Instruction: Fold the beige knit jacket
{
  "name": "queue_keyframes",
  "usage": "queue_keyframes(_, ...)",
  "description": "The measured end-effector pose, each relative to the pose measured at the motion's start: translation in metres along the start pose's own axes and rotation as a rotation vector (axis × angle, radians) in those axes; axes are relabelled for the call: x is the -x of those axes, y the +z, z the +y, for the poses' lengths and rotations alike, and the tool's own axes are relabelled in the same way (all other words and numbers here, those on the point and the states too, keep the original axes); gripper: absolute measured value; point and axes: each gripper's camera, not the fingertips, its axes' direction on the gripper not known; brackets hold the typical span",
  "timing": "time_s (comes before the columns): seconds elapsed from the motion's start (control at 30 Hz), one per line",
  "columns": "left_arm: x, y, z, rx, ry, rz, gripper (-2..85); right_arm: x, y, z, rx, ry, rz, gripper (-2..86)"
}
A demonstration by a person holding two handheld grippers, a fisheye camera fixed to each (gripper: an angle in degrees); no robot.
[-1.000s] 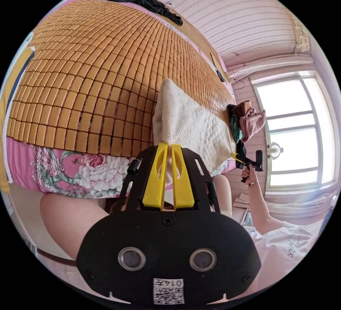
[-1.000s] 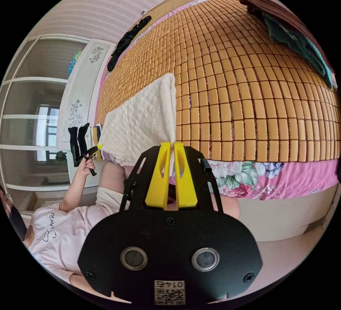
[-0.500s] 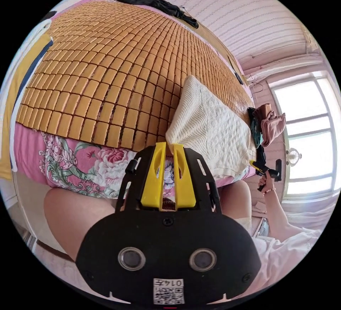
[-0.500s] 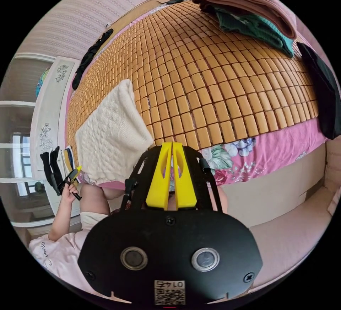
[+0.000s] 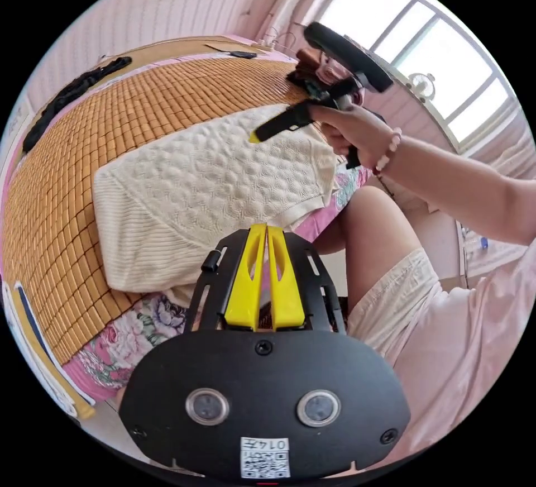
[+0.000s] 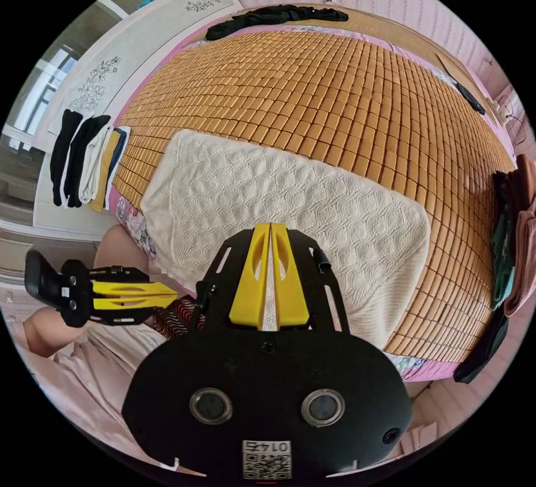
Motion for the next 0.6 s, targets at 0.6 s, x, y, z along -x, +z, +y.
queue_keyframes(0.6, -0.076, 0.076, 0.017, 0.008, 0.123, -0.029, -1.0, 0.001, 0.063, -0.074, 0.245, 0.032, 0.097, -0.6)
